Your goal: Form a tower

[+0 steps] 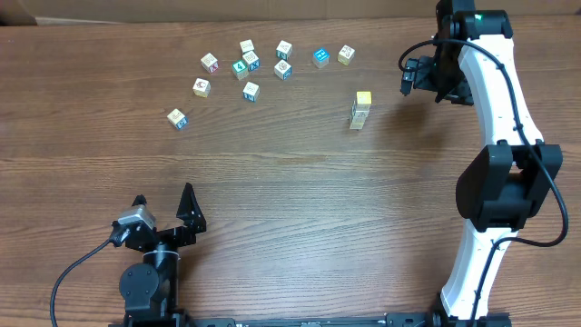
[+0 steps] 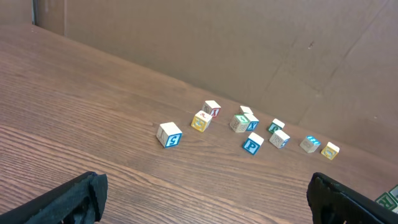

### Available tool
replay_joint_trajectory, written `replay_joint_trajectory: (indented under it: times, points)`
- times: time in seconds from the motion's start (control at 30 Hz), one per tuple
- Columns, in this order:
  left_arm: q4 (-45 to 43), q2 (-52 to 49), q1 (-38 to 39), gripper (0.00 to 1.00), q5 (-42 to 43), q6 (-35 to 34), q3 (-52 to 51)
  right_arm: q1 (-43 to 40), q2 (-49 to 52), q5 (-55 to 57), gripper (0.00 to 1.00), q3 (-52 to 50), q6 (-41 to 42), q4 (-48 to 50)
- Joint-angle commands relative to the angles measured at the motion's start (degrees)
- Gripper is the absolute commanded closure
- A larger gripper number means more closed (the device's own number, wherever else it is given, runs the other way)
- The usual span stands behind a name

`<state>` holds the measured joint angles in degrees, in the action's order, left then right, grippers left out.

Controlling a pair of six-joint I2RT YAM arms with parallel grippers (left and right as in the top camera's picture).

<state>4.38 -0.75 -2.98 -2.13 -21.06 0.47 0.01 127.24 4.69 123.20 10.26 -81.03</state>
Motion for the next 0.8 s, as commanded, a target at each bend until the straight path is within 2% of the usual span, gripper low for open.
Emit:
replay_joint_trajectory:
  times: [0.0,0.77]
  points:
    - [-0.11,0.46,0.17,0.01,0.28,-0.37,-0.2,-0.09,-0.09,-0.07,0.0,-0.35,0.22,0.15]
    - [-0.11,0.44,0.17,0.01,0.28,-0.37,-0.2,0.76,0.02,-0.07,0.0,-0.35,0.22,0.17]
